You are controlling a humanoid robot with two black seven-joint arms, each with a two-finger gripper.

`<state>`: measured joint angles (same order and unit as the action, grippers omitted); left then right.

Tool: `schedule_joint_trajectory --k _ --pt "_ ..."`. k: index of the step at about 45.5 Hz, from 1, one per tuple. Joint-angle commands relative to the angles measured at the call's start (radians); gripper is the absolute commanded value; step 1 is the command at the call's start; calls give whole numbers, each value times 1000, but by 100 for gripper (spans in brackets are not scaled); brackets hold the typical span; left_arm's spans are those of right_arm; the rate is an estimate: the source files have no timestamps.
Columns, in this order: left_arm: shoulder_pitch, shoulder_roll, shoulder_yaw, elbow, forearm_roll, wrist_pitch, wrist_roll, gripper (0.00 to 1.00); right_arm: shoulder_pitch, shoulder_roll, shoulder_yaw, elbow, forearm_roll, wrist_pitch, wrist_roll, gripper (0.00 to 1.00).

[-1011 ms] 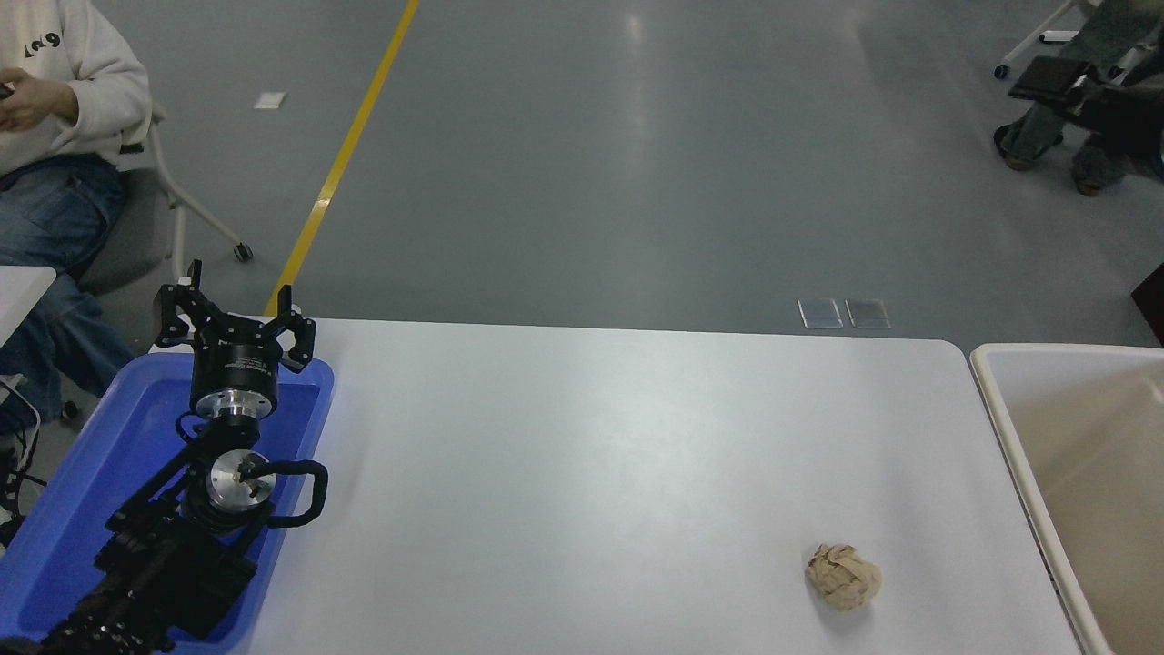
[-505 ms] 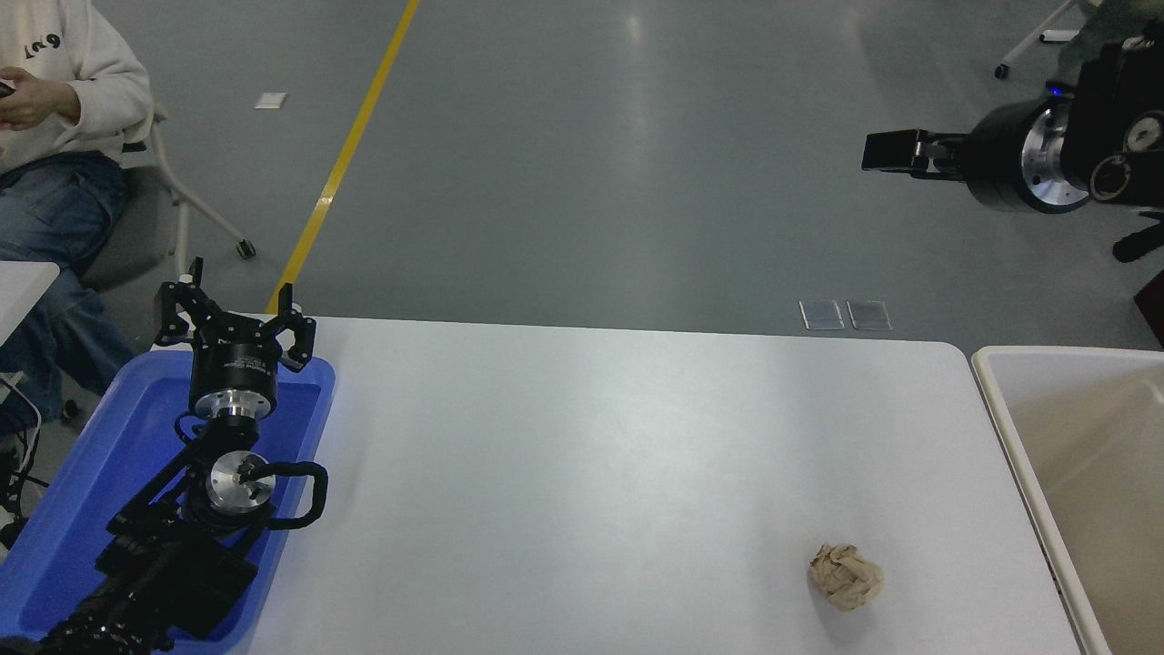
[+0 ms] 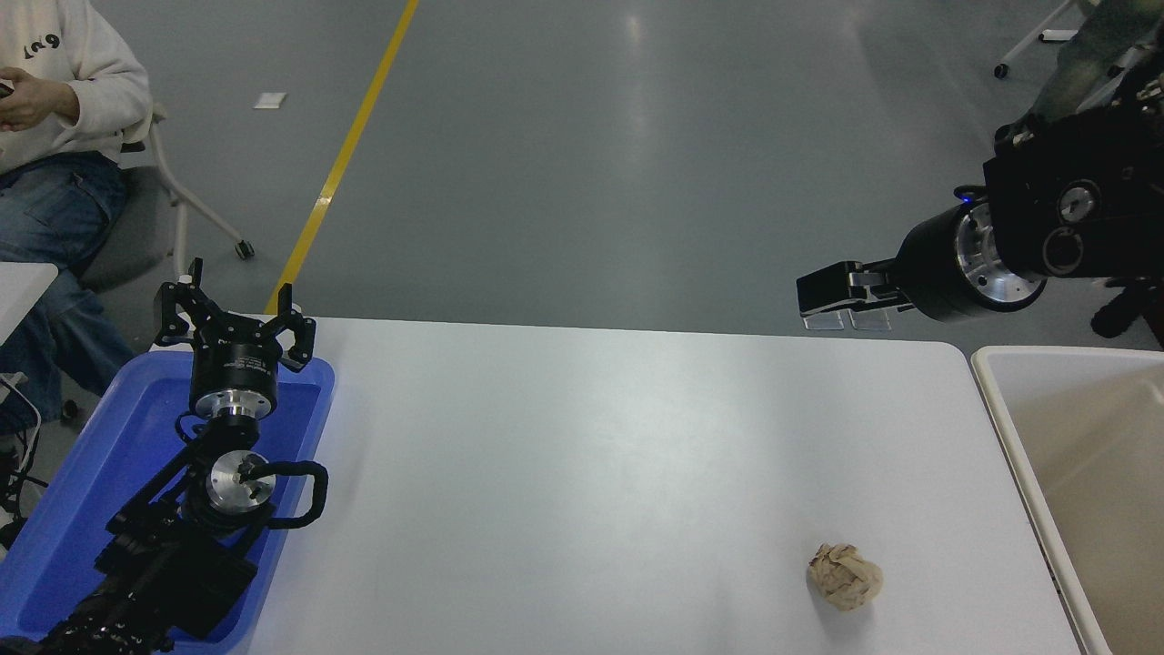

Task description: Pick up foil plate and place in dustbin

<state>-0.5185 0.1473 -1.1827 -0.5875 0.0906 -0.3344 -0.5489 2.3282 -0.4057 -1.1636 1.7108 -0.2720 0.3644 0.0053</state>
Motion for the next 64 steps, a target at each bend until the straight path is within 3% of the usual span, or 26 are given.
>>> schedule_joint_trajectory --k 1,32,64 --pt "0 0 0 0 0 0 0 99 28 11 -13 18 37 103 7 100" --pt "0 0 0 0 0 0 0 99 60 50 -111 15 22 137 2 100" --pt "0 0 0 0 0 0 0 99 53 65 -188 13 125 258 7 100"
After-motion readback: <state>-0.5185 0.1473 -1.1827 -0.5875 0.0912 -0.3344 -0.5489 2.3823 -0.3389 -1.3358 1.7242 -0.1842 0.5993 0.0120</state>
